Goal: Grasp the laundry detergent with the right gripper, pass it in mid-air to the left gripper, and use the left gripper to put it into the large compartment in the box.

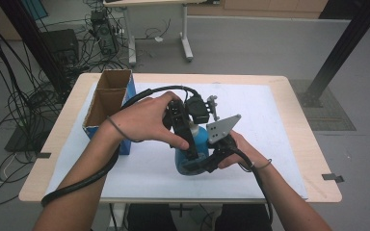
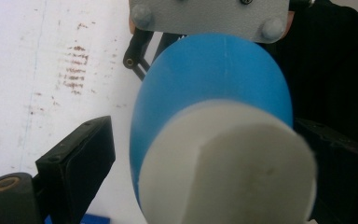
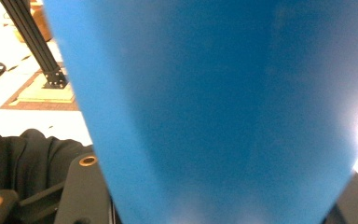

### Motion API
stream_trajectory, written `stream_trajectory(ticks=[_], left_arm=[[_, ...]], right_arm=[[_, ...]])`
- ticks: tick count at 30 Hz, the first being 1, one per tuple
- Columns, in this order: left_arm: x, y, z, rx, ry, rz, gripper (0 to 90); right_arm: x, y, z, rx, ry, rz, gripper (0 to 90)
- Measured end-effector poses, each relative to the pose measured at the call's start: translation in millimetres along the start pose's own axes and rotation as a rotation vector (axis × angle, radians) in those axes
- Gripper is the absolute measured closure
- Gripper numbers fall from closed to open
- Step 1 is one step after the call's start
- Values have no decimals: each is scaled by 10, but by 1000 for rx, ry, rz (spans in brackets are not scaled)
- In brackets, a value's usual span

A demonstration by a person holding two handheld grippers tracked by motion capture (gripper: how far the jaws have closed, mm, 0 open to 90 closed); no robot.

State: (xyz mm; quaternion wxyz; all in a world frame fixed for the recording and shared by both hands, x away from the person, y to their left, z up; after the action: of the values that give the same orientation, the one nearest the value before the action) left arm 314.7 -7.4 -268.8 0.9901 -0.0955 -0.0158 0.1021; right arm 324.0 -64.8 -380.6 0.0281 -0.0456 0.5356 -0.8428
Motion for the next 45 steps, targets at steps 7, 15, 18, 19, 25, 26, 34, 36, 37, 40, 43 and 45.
stream_trajectory(ticks=[7, 15, 18, 19, 25, 26, 34, 36, 37, 40, 43, 45], left_arm=[[-3, 1, -1, 1, 4, -1, 86], [4, -2, 5, -1, 2, -7, 86], [-4, 3, 3, 3, 7, -2, 86], [-2, 2, 1, 1, 6, -6, 87], [-2, 2, -10, 6, 5, 0, 102], [1, 2, -10, 6, 4, -1, 104], [6, -7, -21, 17, 8, -10, 132], [0, -9, -20, 17, 11, -8, 148], [9, -8, -18, 21, 7, -16, 154], [3, -11, -25, 18, 8, -7, 178], [7, -9, -27, 26, 5, -9, 208], [11, -17, -20, 13, 3, 1, 244]], right_arm=[[5, 1, -1, 3, -3, -1, 416], [0, 1, -6, 3, -1, 2, 416], [0, 2, -7, 6, -1, 1, 416], [1, 3, -9, 6, -3, 0, 415], [8, -3, -11, 6, -4, 1, 416], [9, -5, -12, 5, -4, 2, 416], [18, -6, -11, 8, -10, 4, 416], [15, -6, -9, 9, -7, 7, 415], [14, -6, -7, 8, -7, 7, 416], [13, -6, -4, 8, -4, 7, 416], [14, -7, -2, 7, -4, 8, 416], [18, -10, -2, 6, -5, 8, 416]])
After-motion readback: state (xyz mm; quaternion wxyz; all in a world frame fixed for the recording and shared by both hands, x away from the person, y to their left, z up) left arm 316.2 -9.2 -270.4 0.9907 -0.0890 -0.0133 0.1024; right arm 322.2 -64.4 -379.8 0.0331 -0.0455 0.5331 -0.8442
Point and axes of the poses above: each handheld gripper's, and its own axes: z roughly backward along the jaws, y roughly out of its underside, x roughly to its left, the point moved 7 cm from there along -z, roughly forward along the jaws
